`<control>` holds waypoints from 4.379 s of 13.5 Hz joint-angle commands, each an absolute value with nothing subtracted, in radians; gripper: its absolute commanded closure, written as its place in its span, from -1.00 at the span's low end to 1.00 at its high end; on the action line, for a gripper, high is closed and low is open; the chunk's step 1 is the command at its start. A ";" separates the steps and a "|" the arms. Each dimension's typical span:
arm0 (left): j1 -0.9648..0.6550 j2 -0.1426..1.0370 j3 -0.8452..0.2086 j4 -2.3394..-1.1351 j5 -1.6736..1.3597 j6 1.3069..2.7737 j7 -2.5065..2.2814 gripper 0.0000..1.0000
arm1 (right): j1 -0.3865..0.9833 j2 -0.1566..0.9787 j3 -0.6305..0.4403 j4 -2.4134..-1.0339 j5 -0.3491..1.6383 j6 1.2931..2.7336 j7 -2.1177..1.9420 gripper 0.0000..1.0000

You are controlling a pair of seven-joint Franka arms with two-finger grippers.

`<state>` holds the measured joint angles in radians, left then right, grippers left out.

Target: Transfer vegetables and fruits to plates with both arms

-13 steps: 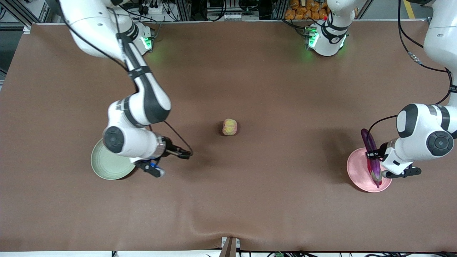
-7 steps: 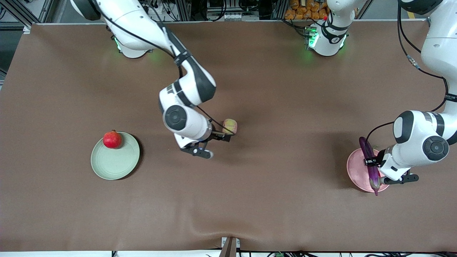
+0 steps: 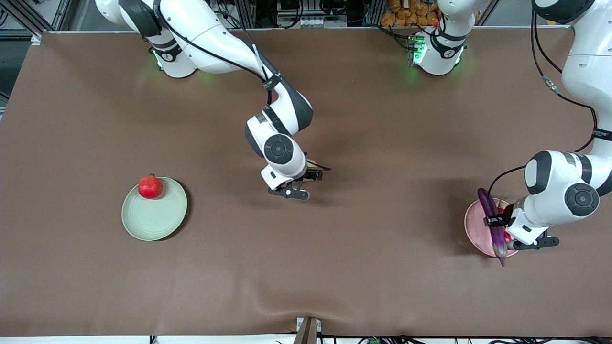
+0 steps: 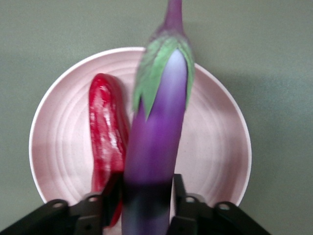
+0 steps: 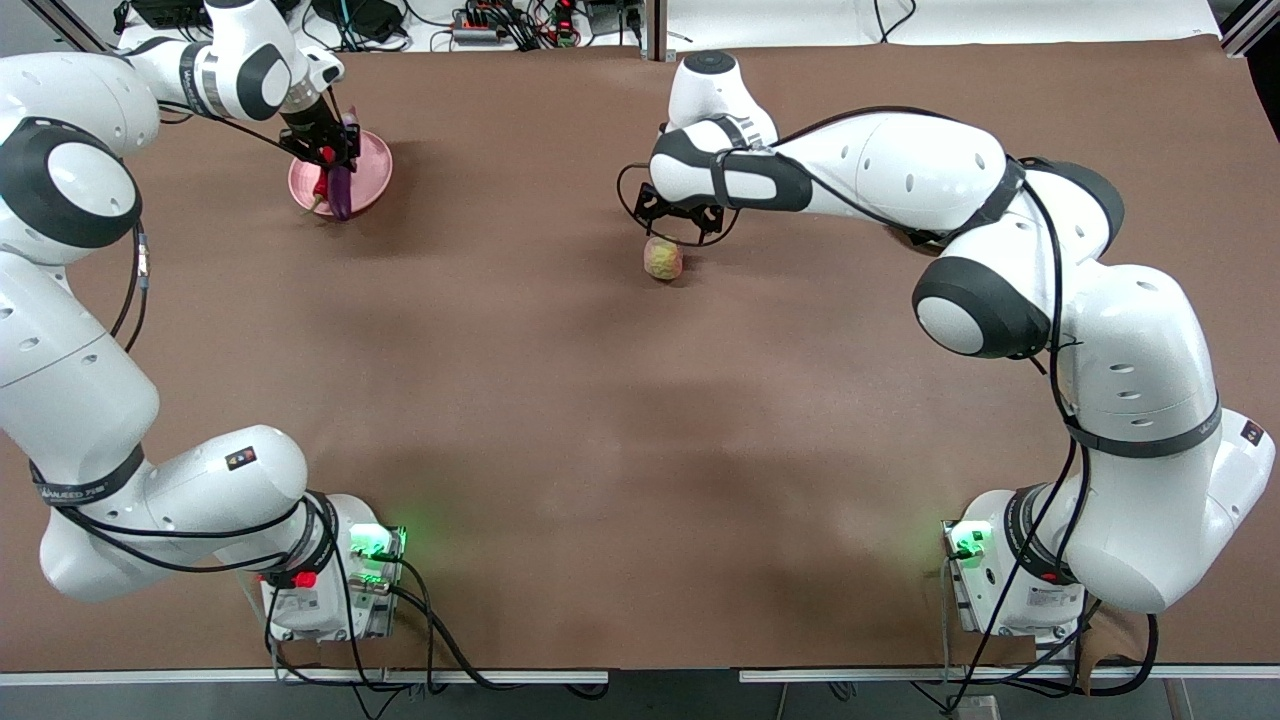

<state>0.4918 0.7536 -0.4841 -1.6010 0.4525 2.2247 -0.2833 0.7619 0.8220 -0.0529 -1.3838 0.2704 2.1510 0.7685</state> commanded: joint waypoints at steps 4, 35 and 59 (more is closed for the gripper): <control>0.509 0.729 -0.546 -1.562 0.462 2.227 -0.285 -1.00 | 0.808 0.861 -0.067 -1.365 0.236 2.180 0.844 0.04; -0.009 -0.081 -0.051 -1.571 -0.018 1.419 -0.198 -1.00 | 0.025 0.744 -0.087 -1.126 0.304 1.698 0.011 -1.00; -0.026 -0.101 -0.058 -1.546 0.008 1.433 -0.201 -1.00 | 0.117 -0.011 -0.084 -1.539 -0.038 1.549 -0.034 -1.00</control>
<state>-0.0260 -0.0995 -0.0522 -1.5594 -0.0053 1.4299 -0.2139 0.1155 -0.0020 -0.0871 -1.5615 -0.0205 1.5479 -0.0314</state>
